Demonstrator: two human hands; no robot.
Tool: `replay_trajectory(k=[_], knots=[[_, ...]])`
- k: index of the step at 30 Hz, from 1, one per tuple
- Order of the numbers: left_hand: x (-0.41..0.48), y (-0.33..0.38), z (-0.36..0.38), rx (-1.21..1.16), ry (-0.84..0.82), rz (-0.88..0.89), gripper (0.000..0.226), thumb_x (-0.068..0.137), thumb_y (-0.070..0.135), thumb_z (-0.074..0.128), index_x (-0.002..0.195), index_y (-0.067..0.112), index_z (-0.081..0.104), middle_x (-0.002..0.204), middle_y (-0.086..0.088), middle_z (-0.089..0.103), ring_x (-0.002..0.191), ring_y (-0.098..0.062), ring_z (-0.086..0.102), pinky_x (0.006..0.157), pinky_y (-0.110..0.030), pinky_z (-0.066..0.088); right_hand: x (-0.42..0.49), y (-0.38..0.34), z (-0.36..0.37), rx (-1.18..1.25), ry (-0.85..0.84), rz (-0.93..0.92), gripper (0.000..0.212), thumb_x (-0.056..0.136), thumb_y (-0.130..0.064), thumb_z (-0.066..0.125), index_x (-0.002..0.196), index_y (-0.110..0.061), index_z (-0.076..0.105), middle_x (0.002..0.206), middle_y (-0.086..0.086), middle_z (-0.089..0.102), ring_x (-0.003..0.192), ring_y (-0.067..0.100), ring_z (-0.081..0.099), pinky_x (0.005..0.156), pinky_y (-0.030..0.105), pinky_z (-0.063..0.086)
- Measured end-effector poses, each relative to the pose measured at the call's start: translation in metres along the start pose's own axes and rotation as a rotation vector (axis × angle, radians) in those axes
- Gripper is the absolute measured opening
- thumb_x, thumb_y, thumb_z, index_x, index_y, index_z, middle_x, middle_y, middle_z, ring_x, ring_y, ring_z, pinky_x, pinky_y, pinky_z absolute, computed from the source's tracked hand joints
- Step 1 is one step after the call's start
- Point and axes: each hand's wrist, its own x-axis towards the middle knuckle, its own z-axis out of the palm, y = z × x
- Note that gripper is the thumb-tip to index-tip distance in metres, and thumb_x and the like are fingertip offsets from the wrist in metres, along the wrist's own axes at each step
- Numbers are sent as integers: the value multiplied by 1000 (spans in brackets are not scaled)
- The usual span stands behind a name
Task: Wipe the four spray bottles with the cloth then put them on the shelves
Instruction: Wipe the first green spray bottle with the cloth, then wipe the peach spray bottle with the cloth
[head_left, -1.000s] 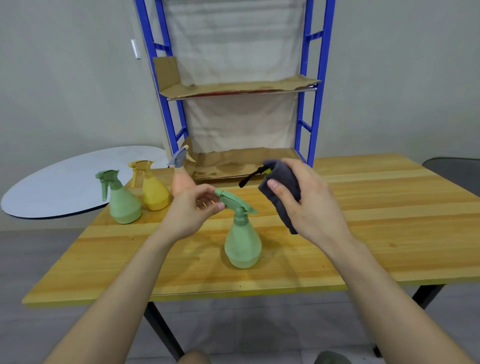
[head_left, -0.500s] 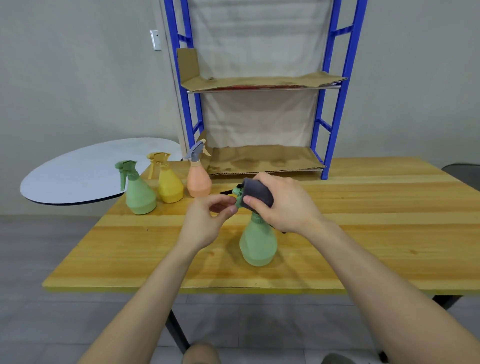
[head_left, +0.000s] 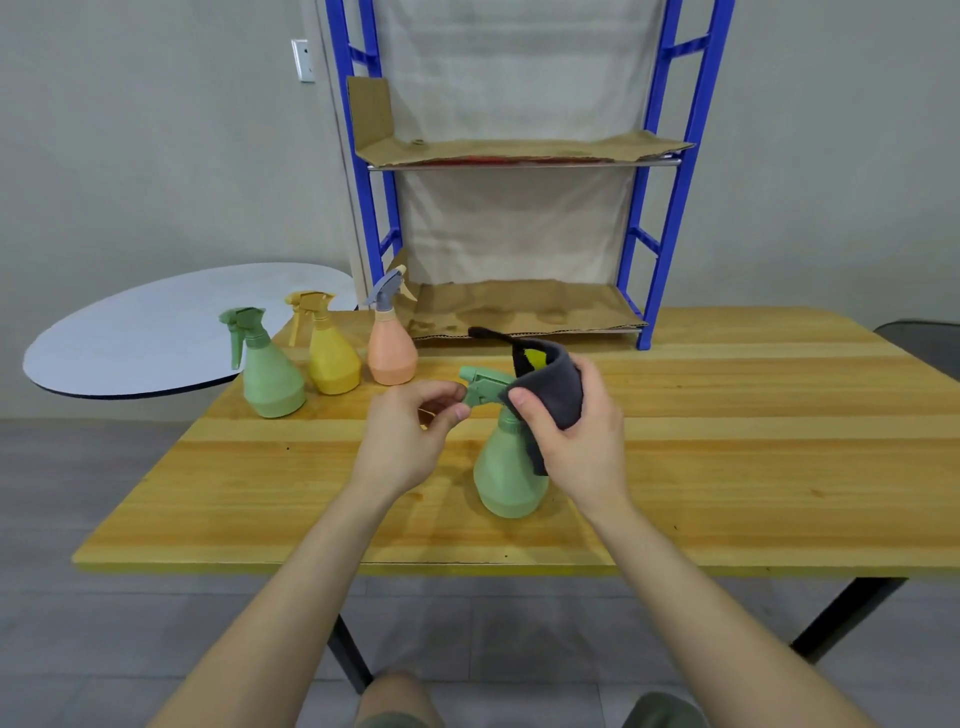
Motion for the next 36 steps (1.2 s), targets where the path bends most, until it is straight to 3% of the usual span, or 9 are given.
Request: replay_trajectory(k=[6,9,12,14,18,23,26,31,36], knots=[[-5,6,-3,34,-23,-16,16,97,17,80,113,19,80,89,22,73,86,12,67,74,-10,51,-26,25,0,30,68,278,51,101,-36,74,140,-18,48,119,-5,66,105,2,66,75,3,46],[-7,7,-6,38,-54,10,16,97,15,80,112,21,79,90,18,76,88,2,71,79,-19,57,-44,33,-5,78,152,462,37,108,-39,59,131,-16,40,118,3,65,100,12,66,68,7,46],[-6,13,-4,62,-60,16,18,98,15,79,115,17,80,91,15,76,87,2,71,77,-7,52,-42,24,5,-34,114,285,36,108,-40,60,132,-20,43,125,0,60,114,17,61,87,10,45],[-4,15,-4,92,-72,19,18,98,15,78,116,16,79,90,15,74,87,6,68,76,-4,50,-40,27,13,-180,10,154,38,105,-42,64,134,-22,51,126,-4,59,117,15,55,98,26,46],[0,13,-10,191,-88,27,16,97,29,77,108,20,74,86,11,73,79,-3,68,75,-37,61,-41,47,-6,-475,-228,175,41,101,-49,68,134,-26,61,120,-2,63,115,25,56,98,44,50],[9,10,-7,180,-61,18,42,94,69,62,105,31,72,82,8,76,76,-12,73,70,-44,61,-17,54,-46,-766,-201,64,45,96,-45,76,135,-22,71,118,2,65,115,28,54,96,48,52],[16,10,4,77,8,-15,38,93,64,62,97,27,70,81,6,78,77,-15,77,71,-48,63,-12,67,-66,-951,-186,56,48,97,-53,69,133,-21,70,123,3,64,117,28,53,93,48,51],[38,33,34,59,31,30,17,96,39,73,92,23,70,81,8,75,77,-14,69,72,-46,59,-26,101,-85,-1085,-332,119,71,102,-66,23,135,-20,66,136,6,63,126,31,54,107,50,43],[88,65,76,123,15,112,23,93,43,71,84,21,71,77,8,75,73,-14,71,71,-42,61,-26,102,-80,-1081,-345,88,58,97,-57,32,126,-20,67,131,6,63,120,32,56,106,53,45]])
